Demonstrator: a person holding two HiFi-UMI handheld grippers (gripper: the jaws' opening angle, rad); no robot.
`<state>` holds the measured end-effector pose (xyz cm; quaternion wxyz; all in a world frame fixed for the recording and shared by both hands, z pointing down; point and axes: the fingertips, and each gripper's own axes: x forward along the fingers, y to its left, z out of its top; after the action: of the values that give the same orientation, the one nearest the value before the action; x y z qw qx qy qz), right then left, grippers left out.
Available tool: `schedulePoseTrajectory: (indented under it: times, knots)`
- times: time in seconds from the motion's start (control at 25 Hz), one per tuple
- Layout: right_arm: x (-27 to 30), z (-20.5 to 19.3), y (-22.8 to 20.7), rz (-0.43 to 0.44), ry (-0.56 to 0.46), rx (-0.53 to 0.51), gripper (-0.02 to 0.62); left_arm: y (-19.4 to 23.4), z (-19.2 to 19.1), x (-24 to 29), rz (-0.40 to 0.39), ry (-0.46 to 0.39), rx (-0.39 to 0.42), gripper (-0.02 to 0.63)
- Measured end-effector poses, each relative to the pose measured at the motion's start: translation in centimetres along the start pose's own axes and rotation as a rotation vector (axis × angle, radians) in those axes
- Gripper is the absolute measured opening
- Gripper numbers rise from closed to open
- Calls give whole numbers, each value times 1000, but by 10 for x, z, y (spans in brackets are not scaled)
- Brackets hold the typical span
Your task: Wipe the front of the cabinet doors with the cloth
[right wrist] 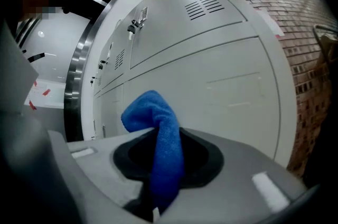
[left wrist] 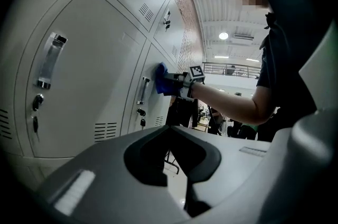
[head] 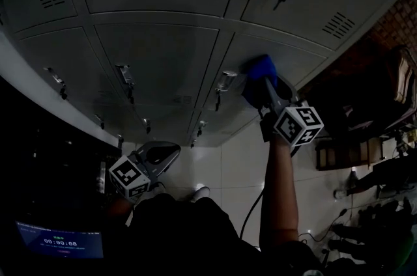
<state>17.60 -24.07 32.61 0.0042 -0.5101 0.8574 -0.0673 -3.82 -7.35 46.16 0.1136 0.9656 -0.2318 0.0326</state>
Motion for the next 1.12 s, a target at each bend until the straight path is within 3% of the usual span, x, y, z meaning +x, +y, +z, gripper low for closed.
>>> schedulePoseTrajectory:
  times: [0.64, 0.92, 1.12]
  knots:
    - [-73, 16, -118, -192, -76, 47, 83, -20, 1, 59, -53, 12, 10, 2]
    - [-91, 13, -143, -260, -99, 77, 83, -21, -2, 58, -43, 23, 8, 2]
    - [-95, 9, -134, -264, -116, 83, 83, -20, -4, 48, -34, 24, 8, 2]
